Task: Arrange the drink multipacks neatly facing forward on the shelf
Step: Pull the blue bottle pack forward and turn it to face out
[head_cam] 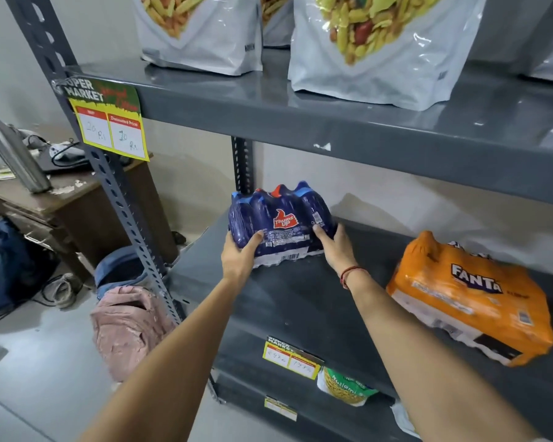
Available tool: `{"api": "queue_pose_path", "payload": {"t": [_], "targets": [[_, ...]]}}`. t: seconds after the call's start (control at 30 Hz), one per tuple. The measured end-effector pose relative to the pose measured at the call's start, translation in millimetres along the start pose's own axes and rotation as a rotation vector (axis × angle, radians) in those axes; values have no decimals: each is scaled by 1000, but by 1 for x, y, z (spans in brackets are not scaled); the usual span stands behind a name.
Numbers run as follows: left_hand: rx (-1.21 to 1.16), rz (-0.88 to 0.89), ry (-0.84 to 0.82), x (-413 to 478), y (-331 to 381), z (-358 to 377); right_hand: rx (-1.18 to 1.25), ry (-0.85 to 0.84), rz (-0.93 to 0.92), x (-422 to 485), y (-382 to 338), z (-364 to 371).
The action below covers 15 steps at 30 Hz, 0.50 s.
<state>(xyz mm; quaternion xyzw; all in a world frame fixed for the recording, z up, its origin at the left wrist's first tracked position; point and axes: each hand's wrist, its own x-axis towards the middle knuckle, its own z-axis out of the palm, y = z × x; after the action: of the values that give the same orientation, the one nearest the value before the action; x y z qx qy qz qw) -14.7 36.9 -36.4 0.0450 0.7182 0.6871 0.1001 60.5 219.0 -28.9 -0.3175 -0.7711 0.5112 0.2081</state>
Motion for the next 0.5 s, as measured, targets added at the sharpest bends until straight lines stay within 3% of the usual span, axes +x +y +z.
{"api": "queue_pose_path", "payload": {"t": [0.17, 0.27, 0.4, 0.5], "targets": [[68, 197, -141, -19, -26, -15, 92, 48, -81, -45, 28, -9], [224, 290, -182, -23, -35, -31, 82, 43, -101, -64, 43, -16], [516, 345, -139, -23, -38, -43, -22, 68, -130, -83, 56, -16], [560, 300, -32, -31, -33, -44, -11, 44, -146, -90, 56, -18]]}}
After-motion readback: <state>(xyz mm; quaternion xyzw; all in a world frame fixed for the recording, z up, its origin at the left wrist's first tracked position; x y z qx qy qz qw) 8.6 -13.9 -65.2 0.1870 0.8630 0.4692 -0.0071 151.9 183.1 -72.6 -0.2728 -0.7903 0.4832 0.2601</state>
